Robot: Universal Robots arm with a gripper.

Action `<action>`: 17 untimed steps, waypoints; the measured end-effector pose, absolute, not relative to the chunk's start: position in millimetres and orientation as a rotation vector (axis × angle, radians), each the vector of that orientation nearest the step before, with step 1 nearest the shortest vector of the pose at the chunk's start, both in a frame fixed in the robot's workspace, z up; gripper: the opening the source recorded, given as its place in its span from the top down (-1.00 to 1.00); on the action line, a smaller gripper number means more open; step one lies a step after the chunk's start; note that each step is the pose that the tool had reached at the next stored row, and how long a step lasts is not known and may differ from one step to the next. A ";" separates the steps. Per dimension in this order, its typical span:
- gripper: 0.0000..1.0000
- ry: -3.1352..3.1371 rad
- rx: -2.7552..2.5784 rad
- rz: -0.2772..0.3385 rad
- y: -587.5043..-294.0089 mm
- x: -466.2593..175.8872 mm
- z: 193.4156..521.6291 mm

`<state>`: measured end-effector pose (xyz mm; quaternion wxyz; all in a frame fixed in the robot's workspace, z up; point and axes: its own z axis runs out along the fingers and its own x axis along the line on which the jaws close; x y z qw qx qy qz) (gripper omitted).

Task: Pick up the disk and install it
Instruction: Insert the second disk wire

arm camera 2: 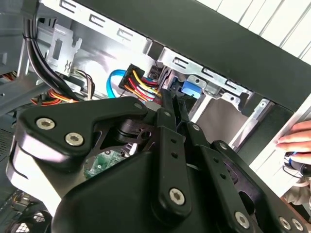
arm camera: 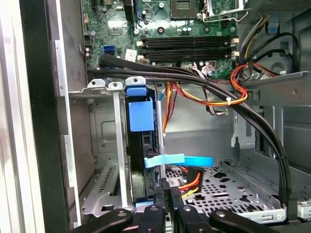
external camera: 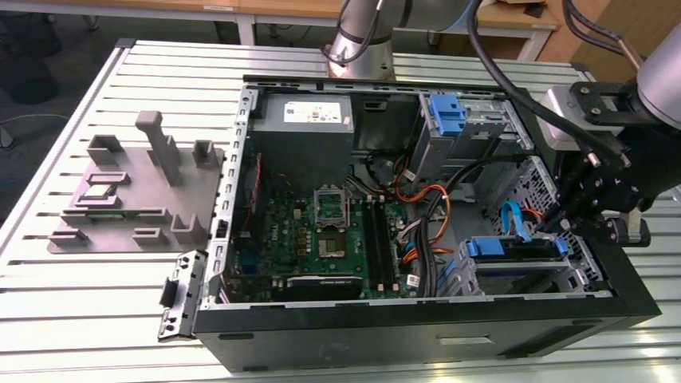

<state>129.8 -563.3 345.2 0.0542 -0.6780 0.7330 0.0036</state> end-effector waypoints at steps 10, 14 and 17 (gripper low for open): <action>0.67 2.198 -2.065 -0.004 -568.0 122.6 339.5; 0.67 2.193 -2.066 -0.008 -570.3 121.5 339.3; 0.67 2.190 -2.068 -0.010 -572.4 120.9 339.2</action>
